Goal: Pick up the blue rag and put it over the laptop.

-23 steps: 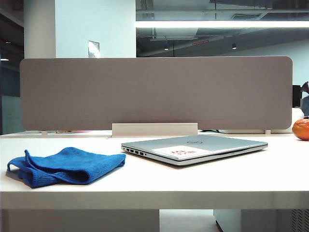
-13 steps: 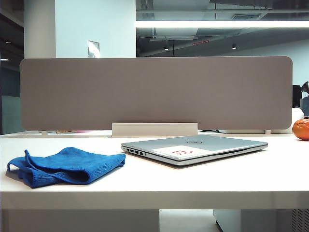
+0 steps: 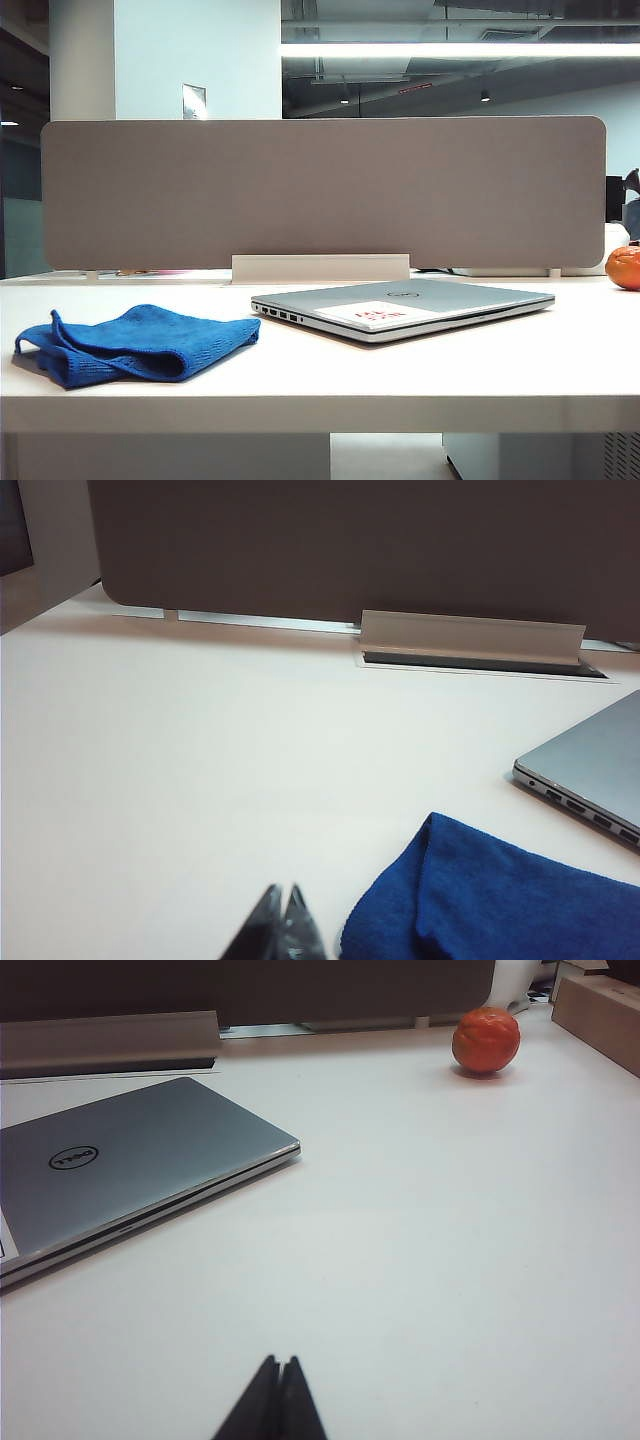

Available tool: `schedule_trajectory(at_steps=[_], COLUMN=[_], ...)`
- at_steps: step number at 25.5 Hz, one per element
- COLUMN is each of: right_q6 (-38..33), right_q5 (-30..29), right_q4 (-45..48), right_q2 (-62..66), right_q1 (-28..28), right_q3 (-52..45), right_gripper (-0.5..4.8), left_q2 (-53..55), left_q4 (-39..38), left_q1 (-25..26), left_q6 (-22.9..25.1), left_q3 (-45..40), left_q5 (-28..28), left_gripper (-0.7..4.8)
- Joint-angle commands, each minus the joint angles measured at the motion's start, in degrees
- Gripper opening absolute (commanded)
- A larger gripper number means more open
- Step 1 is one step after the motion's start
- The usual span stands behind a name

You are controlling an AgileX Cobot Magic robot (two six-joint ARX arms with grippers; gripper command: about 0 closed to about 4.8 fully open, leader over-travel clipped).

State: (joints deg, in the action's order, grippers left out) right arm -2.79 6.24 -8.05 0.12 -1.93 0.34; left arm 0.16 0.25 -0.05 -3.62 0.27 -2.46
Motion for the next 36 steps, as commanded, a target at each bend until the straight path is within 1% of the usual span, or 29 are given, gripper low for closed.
schedule_trajectory(at_steps=[1, 6, 10, 11, 18, 21, 25, 30, 33, 36], right_q6=[-1.1, -6.2, -9.6, -10.9, -15.9, -19.0, -20.2, -20.7, -22.6, -23.0], right_q5=[-1.6, -9.8, -18.4, -21.6, -32.7, -39.2, -45.9, -50.0, -50.0, -50.1], right_q4=[1.0, 1.0, 0.9, 0.9, 1.2, 1.6, 1.7, 1.7, 1.7, 1.6], right_q2=[-0.1, -0.1, -0.1, -0.1, -0.1, -0.1, -0.1, -0.1, -0.1, -0.1], right_q1=[-0.1, -0.1, -0.1, -0.1, -0.1, -0.1, -0.1, -0.1, -0.1, -0.1], right_q3=[-0.2, -0.2, -0.2, -0.2, -0.2, -0.2, -0.2, -0.2, -0.2, -0.2], right_gripper=[0.00, -0.01, 0.00, 0.00, 0.00, 0.00, 0.00, 0.00, 0.00, 0.00], left_q2=[0.1, 0.1, 0.1, 0.1, 0.1, 0.1, 0.1, 0.1, 0.1, 0.1], left_q4=[0.6, 0.6, 0.6, 0.6, 0.6, 0.6, 0.6, 0.6, 0.7, 0.7], left_q1=[0.1, 0.1, 0.1, 0.1, 0.1, 0.1, 0.1, 0.1, 0.1, 0.1], left_q6=[0.2, 0.2, 0.2, 0.2, 0.2, 0.2, 0.2, 0.2, 0.2, 0.2], left_q3=[0.2, 0.2, 0.2, 0.2, 0.2, 0.2, 0.2, 0.2, 0.2, 0.2], left_q5=[-0.3, -0.3, -0.3, -0.3, -0.3, -0.3, -0.3, -0.3, -0.1, 0.1], left_gripper=[-0.05, -0.06, -0.06, -0.06, -0.05, -0.05, -0.05, -0.05, -0.05, -0.05])
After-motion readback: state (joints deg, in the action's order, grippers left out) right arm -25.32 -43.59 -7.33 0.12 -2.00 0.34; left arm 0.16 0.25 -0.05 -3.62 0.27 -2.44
